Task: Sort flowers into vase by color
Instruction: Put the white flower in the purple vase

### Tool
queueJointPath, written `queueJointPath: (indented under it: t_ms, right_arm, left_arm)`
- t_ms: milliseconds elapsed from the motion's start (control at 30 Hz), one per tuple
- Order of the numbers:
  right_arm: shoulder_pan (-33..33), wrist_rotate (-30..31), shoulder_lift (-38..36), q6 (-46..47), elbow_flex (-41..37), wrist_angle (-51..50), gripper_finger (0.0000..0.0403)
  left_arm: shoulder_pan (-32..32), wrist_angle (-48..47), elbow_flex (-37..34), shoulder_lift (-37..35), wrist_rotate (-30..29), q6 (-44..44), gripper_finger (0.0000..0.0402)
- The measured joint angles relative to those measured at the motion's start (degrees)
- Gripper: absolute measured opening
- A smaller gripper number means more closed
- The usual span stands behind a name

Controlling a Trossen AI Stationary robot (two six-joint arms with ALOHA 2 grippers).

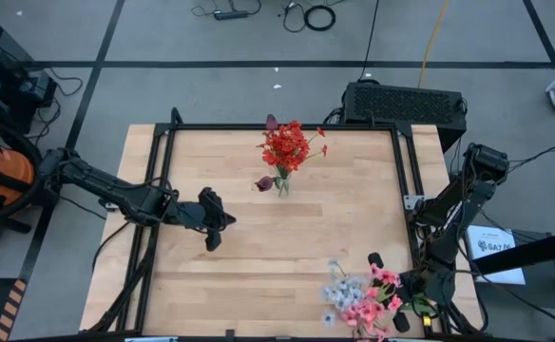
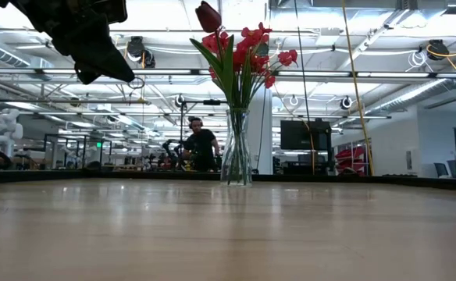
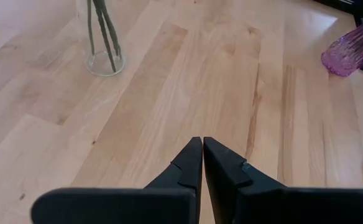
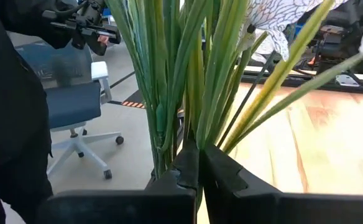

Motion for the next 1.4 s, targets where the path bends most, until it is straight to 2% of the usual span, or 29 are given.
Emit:
queueJointPath:
  t_ms: [333,533,633,1033,1400]
  right_arm:
    - [0.00,-0.24,0.11,0.40,-0.13,2.08,0.0000]
    - [-0.07,-0.28,-0.48,6.84,-0.16,2.20,0.0002]
    - [-0.09,-0.26,-1.69,9.24,-0.20,2.21,0.0015]
    - [-0.09,1.38,-6.69,7.59,-0.20,-2.15,0.0090]
    - [-0.09,0.92,-12.00,8.70,-0.13,-5.52,0.0111]
  left_arm:
    - [0.00,0.00,0.00,-0.02,-0.19,0.08,0.0022]
    - [0.00,0.00,0.00,-0.01,-0.18,0.03,0.0022]
    - [0.00,0.00,0.00,0.00,-0.17,0.02,0.0022]
    - [0.00,0.00,0.00,-0.01,-0.17,-0.11,0.0022]
    - [0.00,0.00,0.00,-0.02,-0.58,-0.42,0.0022]
